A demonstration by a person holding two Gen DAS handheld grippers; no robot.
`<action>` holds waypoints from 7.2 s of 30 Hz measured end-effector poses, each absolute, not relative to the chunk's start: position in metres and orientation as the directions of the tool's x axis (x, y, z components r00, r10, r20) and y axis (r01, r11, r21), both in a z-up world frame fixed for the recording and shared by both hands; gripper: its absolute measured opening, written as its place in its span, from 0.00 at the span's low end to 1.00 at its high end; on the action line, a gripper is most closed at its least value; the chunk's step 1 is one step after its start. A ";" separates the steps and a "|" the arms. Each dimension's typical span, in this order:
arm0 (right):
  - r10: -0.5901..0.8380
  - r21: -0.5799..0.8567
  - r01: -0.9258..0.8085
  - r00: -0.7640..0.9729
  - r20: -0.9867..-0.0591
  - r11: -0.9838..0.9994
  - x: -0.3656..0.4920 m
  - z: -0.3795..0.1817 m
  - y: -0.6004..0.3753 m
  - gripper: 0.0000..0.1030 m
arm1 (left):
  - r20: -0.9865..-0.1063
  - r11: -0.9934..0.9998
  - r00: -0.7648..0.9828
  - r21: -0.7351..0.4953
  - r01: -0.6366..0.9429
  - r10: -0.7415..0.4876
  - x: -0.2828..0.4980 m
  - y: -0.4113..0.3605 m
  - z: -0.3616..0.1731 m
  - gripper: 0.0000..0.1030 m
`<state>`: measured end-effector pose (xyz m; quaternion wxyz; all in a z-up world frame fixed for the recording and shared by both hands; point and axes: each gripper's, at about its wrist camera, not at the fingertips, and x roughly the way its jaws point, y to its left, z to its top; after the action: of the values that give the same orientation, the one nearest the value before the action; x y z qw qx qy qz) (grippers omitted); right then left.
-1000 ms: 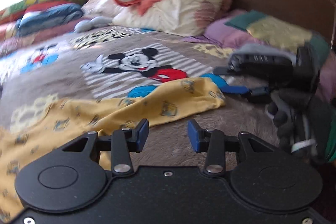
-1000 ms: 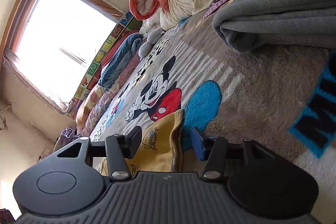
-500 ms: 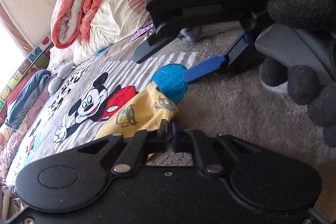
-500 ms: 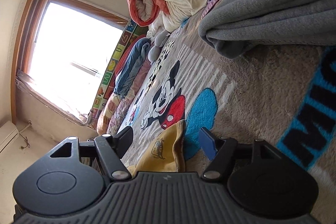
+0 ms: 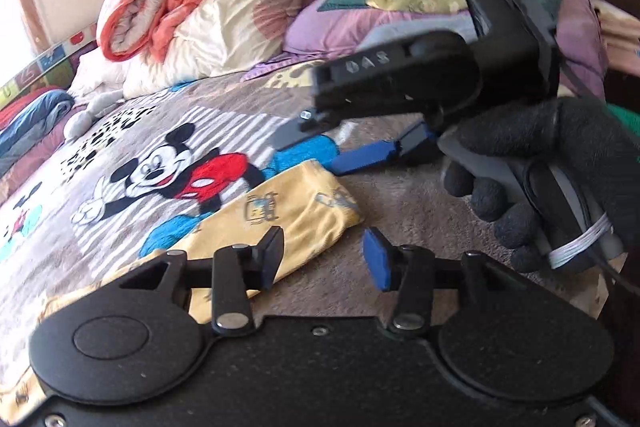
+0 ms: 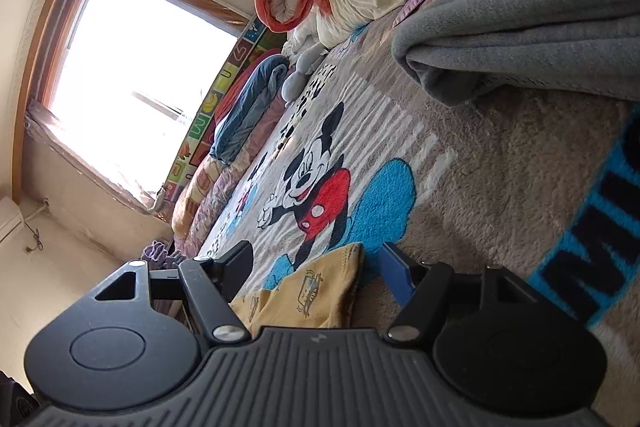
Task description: Fold clothes
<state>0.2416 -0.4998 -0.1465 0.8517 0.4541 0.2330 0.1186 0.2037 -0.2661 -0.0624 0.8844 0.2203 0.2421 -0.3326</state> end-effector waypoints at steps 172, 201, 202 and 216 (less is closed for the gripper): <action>0.308 0.783 0.093 0.886 -0.347 0.615 0.250 -0.148 -0.502 0.39 | -0.535 0.934 0.779 -0.058 0.352 -0.326 0.287 -0.261 -0.073 0.30; 0.467 0.519 -0.288 0.846 -0.256 0.805 0.175 -0.070 -0.358 0.50 | -0.631 0.859 0.767 -0.323 -0.398 0.118 0.071 0.076 -0.087 0.47; 0.494 0.535 -0.287 0.817 -0.296 0.795 0.171 -0.076 -0.346 0.52 | -0.633 0.838 0.769 -0.371 -0.400 0.087 0.067 0.084 -0.092 0.47; 0.629 0.727 -0.175 0.657 -0.416 0.664 0.118 -0.123 -0.277 0.06 | -0.518 0.766 0.849 -0.588 -0.261 -0.108 0.040 0.111 -0.092 0.01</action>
<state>0.1177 -0.2773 -0.1229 0.8467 0.3342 0.3393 0.2373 0.0396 0.1112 -0.0921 0.8995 -0.3394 0.2719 0.0423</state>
